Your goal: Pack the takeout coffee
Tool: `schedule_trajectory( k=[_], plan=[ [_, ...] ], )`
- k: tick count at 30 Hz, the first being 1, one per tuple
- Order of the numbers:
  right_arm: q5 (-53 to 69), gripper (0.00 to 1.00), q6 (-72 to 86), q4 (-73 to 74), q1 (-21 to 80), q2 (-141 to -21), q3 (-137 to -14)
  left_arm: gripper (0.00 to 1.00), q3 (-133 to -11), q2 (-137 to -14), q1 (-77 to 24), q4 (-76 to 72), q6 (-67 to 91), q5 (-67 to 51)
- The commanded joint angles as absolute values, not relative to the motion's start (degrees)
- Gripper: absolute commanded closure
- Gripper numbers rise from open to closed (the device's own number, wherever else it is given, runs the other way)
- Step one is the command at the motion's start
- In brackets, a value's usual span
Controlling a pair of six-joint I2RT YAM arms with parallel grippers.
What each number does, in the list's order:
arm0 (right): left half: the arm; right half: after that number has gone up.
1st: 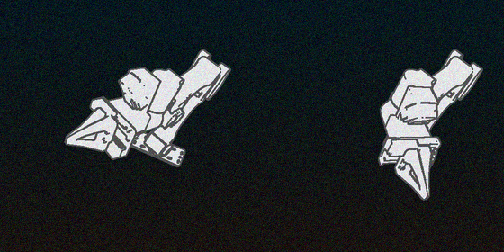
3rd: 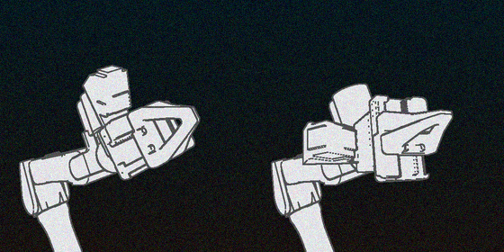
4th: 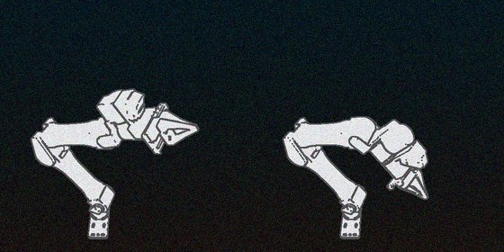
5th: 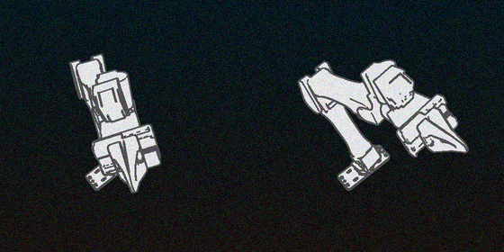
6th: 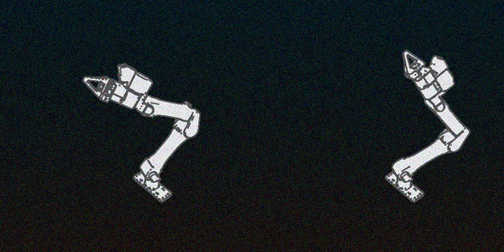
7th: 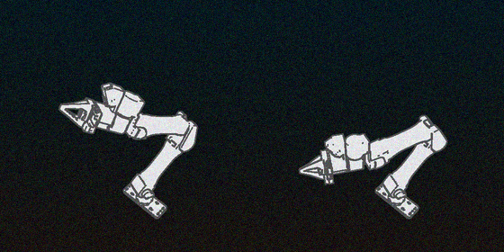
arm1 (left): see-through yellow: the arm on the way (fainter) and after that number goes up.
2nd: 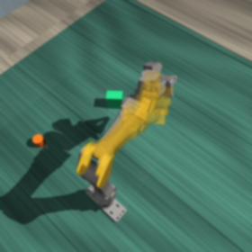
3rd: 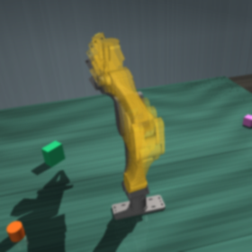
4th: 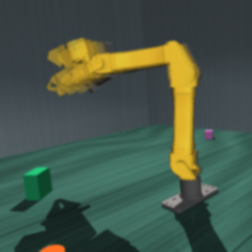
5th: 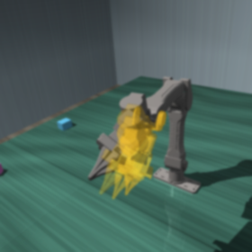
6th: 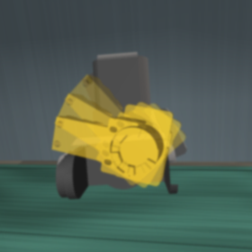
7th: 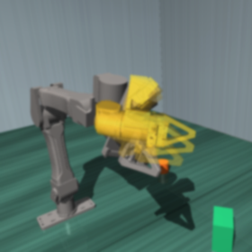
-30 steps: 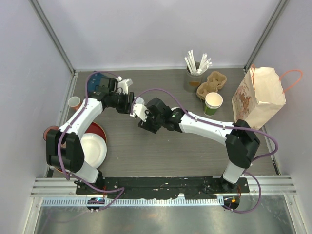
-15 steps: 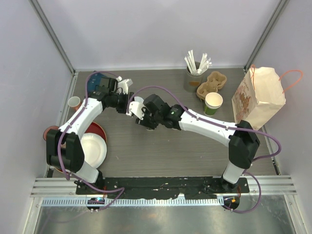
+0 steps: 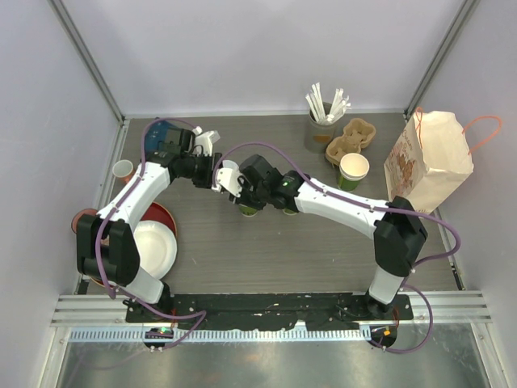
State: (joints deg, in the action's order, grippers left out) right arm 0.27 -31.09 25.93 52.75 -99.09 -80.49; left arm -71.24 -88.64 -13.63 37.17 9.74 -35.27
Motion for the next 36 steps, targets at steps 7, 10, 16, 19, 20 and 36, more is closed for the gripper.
schedule_trajectory(
  k=[7,10,16,19,20,36],
  plan=[
    [-2.2,0.7,-33.3,26.5,52.8,-101.8,-83.0,0.53,-73.6,-88.1,-13.5,37.5,8.7,-36.9],
    [-2.9,0.75,-33.2,26.6,52.8,-102.7,-82.1,0.53,-73.7,-88.2,-13.4,37.6,8.7,-37.2],
    [-3.7,0.7,-31.0,23.9,53.7,-102.5,-76.0,0.53,-74.1,-88.2,-13.5,37.8,8.3,-37.3],
    [-3.9,0.7,-30.1,23.4,54.2,-102.6,-74.4,0.53,-74.6,-89.2,-13.4,38.0,8.3,-37.3],
    [-4.0,0.7,-29.9,22.9,54.2,-102.6,-74.0,0.53,-74.8,-89.6,-13.4,38.1,8.3,-37.3],
    [-0.7,0.61,-28.7,26.5,53.8,-98.5,-84.1,0.51,-77.6,-92.3,-13.5,37.5,8.6,-36.6]
  ],
)
